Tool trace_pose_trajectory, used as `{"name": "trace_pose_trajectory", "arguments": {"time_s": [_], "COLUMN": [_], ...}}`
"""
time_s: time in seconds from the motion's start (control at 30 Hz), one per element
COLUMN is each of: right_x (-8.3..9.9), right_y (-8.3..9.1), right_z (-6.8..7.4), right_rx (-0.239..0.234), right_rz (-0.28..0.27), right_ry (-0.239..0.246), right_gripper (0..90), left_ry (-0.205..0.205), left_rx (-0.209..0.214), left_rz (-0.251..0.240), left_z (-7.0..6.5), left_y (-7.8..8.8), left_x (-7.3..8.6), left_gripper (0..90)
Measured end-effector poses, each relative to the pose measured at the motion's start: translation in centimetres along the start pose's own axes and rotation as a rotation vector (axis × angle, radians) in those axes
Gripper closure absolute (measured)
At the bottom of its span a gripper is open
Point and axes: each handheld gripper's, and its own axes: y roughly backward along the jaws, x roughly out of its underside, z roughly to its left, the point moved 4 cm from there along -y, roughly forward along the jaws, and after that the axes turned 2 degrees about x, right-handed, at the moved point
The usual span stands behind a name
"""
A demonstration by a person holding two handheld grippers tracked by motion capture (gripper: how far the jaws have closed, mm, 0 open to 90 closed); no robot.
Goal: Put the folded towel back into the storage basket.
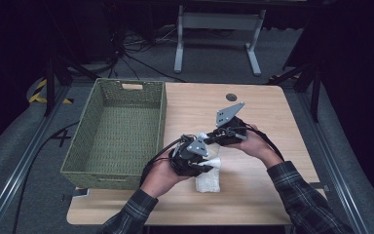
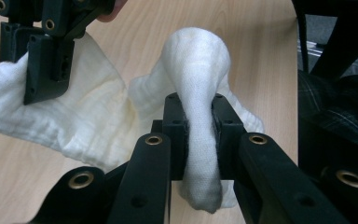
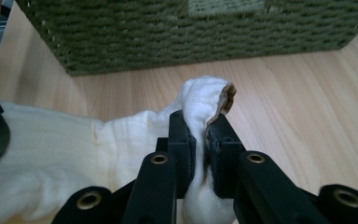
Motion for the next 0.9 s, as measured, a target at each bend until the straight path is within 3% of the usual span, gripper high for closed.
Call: {"name": "trace_pose_trajectory", "arguments": {"time_s": [0.53,0.9], "right_x": [-7.2,-12.5], "right_y": [-0.6,-2.8], "right_z": [-1.3,-1.7], "right_rx": [0.02,0.01], "right_rz": [-0.035,-0.05], "right_ry": [0.062,0.111], "right_gripper": [81.9,82.0], "left_ry": [-0.011,0.017], "left_rx": [-0.084,-0.15], "left_rz": [-0.003,0.007], "left_z": [1.7,3.2], "left_y": [7.0,12.8], "left_x": [0.1,2.6], "left_gripper": [79.7,79.6]}}
